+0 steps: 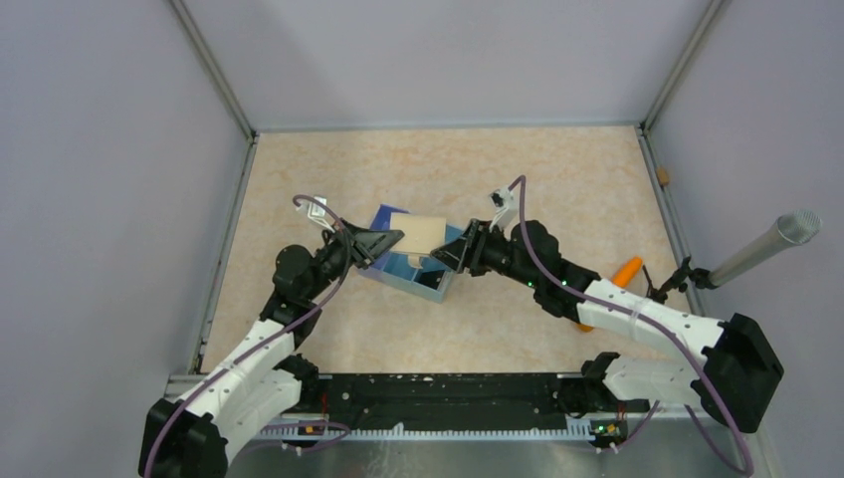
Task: Put the credit cards into the card holder
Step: Open the card holder at the center of the board.
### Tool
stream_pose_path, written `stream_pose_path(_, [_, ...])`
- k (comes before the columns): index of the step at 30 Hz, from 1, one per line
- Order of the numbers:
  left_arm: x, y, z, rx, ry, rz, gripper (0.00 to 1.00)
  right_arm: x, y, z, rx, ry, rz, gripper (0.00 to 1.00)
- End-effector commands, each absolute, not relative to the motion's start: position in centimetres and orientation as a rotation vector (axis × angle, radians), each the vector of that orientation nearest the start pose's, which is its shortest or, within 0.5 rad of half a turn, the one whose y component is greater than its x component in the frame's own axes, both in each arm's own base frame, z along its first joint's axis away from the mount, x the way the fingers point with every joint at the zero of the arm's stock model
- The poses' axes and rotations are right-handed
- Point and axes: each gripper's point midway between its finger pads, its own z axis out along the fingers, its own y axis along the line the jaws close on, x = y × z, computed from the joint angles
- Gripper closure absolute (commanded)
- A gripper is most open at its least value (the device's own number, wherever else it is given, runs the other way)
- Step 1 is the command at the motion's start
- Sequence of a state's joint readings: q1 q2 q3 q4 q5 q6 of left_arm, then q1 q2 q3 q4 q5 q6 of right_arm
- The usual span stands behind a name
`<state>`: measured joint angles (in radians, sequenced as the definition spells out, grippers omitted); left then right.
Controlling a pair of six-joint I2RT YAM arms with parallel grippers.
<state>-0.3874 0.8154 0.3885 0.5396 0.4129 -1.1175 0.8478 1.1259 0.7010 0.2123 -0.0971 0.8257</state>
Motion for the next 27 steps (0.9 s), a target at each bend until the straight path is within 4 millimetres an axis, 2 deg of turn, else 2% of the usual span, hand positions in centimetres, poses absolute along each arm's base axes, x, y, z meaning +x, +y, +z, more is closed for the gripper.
stream_pose_path(1, [24.6,-20.8,27.3,-0.198,1.597,-1.445,1.00,22.4,31.8,24.7,-0.075,1.925,1.253,0.49])
stream_pose_path(3, [24.6,-20.8,27.3,-0.197,1.600,-1.444,1.00,22.3,31.8,25.0,-0.075,1.918,1.258,0.49])
stream_pose_path(15, [24.7,-20.8,26.8,-0.205,1.619,-1.436,1.00,22.1,32.2,26.1,-0.103,1.869,1.303,0.72])
stream_pose_path(22, [24.6,-21.0,26.5,-0.207,1.629,-1.455,1.00,21.9,32.8,27.2,-0.130,1.819,1.356,0.73])
stream_pose_path(27, [24.1,-21.2,26.1,-0.206,1.638,-1.488,1.00,21.6,33.5,28.8,-0.154,1.746,1.434,0.73])
